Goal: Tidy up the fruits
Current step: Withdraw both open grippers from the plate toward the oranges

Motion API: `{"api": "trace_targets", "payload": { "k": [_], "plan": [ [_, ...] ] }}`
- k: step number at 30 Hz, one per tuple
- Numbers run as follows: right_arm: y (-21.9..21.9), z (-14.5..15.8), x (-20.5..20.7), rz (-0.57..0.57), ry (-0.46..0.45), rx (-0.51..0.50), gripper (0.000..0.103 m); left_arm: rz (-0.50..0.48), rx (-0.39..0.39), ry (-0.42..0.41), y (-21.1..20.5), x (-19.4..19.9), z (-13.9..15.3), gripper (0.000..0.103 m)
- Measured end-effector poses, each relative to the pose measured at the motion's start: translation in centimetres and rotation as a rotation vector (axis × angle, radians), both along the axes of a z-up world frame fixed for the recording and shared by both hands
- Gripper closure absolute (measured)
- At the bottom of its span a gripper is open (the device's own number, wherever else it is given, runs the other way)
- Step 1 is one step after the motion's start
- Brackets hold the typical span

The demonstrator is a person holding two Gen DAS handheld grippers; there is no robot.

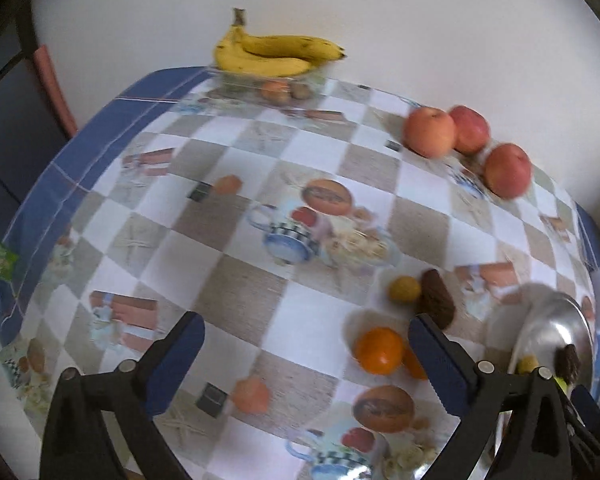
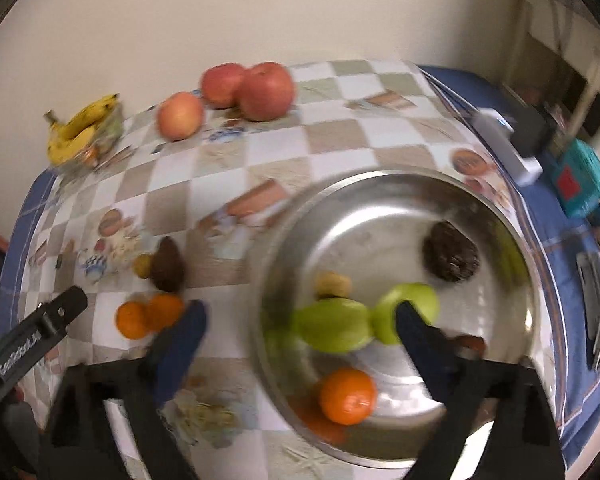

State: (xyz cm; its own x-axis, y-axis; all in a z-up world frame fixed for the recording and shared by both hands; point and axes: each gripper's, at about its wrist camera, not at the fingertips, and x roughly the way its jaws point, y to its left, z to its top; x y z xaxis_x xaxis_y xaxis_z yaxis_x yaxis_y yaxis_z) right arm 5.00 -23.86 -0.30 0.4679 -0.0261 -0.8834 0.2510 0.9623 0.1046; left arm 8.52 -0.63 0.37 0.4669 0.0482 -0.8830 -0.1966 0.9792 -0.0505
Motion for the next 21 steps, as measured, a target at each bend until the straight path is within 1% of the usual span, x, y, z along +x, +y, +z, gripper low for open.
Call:
{"api": "trace_targets", "payload": {
  "k": [3,5,8,12,14,17,18,21],
  "plan": [
    [1.9,0.6,0.7,0.047,-0.035,-0.004,0.004,0.002,-0.011,0.009,0.5,0.5,-0.4,0.0],
    [2.8,1.0,1.2,0.065,-0.053,-0.025,0.004,0.013,-0.018,0.015,1.0,0.8,-0.6,0.0],
    [3.9,1.2,2.2,0.081,-0.05,-0.054,0.004,0.033,-0.021,0.012,1.5,1.2,-0.8,0.0],
    [5.1,0.9,3.5,0.091,-0.025,-0.03,0.003,0.053,-0.027,-0.015,2.4,1.6,-1.1,0.0],
    [5.6,0.7,3.9,0.094,-0.017,-0.02,0.003,0.055,-0.073,-0.023,3.2,1.9,-1.4,0.0],
    [5.6,0.1,4.4,0.096,-0.02,0.04,0.004,0.076,-0.145,-0.038,4.1,2.2,-1.6,0.0],
    [5.7,-0.1,4.5,0.102,-0.02,0.048,0.003,0.078,-0.149,-0.042,4.2,2.3,-1.6,0.0],
    [6.1,-0.7,4.9,0.126,-0.008,0.055,0.003,0.067,-0.115,-0.059,3.9,2.5,-1.5,0.0]
  ]
}}
